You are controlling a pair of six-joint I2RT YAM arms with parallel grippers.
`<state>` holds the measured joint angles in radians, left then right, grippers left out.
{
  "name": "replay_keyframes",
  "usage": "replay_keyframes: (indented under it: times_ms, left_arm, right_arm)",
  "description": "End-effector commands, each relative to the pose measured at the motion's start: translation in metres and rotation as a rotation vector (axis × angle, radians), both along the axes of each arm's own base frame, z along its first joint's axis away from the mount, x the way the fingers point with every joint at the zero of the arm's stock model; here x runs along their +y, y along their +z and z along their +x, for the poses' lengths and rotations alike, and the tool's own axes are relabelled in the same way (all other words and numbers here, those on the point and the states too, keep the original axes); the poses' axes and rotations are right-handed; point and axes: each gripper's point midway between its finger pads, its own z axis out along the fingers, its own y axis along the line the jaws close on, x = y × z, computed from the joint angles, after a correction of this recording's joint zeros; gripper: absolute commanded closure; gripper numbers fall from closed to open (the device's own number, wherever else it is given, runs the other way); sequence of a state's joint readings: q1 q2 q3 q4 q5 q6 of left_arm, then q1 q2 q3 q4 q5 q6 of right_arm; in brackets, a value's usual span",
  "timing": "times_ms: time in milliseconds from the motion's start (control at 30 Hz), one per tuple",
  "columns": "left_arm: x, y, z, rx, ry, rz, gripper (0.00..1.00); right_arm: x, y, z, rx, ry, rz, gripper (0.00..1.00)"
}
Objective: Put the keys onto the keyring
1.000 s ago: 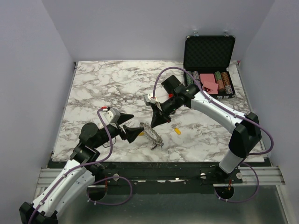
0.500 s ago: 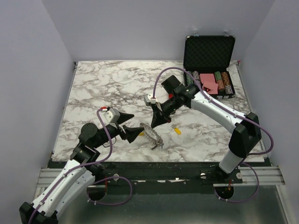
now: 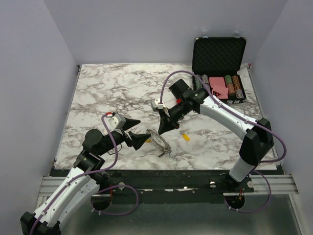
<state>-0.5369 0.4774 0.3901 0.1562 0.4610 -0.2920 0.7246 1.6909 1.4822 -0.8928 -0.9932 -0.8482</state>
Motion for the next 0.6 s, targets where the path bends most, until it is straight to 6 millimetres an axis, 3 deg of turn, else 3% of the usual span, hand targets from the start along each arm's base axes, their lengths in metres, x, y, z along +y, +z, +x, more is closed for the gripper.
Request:
replay_keyframes:
  times_ms: [0, 567]
  left_arm:
    - [-0.0022, 0.002, -0.0036, -0.028, -0.024, -0.003, 0.04]
    - [-0.0019, 0.0009, -0.0028, -0.026, -0.021, -0.001, 0.04]
  right_arm:
    - [0.0028, 0.0119, -0.0019, -0.011, 0.022, 0.03, 1.0]
    - [0.0031, 0.011, -0.0022, -0.01, 0.027, 0.027, 1.0]
